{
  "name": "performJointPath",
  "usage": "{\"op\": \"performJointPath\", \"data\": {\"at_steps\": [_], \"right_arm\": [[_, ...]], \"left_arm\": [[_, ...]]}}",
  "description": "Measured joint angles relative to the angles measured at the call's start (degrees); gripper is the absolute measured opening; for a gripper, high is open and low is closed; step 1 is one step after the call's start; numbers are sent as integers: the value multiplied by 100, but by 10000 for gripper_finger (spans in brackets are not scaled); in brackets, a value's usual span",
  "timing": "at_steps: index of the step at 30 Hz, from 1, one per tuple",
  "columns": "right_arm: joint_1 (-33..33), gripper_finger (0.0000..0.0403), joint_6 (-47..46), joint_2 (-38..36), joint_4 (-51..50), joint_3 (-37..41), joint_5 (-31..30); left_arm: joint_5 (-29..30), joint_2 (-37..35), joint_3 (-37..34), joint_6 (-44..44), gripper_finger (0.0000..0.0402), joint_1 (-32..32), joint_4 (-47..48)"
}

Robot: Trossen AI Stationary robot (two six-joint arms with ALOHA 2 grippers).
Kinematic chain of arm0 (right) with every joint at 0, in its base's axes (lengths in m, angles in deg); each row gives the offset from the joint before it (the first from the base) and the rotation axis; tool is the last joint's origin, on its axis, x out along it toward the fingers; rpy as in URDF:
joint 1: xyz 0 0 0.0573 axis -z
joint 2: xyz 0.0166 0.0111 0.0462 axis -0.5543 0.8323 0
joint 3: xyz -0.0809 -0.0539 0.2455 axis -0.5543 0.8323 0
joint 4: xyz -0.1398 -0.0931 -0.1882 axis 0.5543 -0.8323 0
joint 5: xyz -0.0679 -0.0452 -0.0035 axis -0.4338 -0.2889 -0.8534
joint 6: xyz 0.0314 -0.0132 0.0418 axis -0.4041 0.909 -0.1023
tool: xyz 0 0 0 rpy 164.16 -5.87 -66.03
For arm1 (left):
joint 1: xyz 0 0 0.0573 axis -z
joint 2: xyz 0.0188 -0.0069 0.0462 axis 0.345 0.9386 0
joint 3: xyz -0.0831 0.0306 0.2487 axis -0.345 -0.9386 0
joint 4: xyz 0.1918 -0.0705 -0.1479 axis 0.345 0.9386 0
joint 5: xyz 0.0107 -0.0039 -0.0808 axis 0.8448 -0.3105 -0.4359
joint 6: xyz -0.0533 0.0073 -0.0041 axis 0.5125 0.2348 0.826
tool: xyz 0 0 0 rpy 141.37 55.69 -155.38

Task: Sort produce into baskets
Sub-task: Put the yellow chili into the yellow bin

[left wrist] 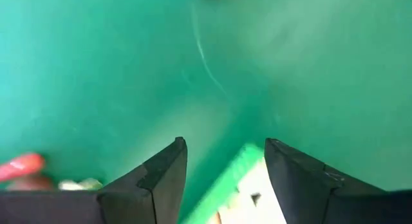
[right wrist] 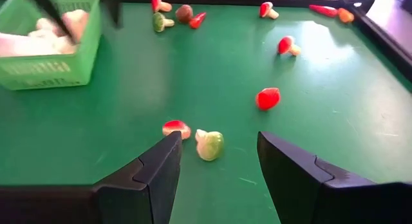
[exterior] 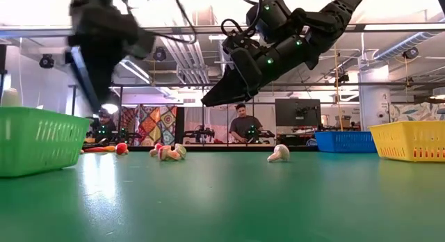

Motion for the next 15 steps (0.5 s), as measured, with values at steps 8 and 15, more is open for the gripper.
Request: {"op": "performJointPath", "data": {"at_steps": [8,15], "right_arm": [[0,196,0,-2,-113,0,178],[-117,196,-70,-4,-404,2,479]], "left_arm": [[321,-102,175,-527,173,-1048,692],[950,-708,-434,-693,133,-2580,1108]]}}
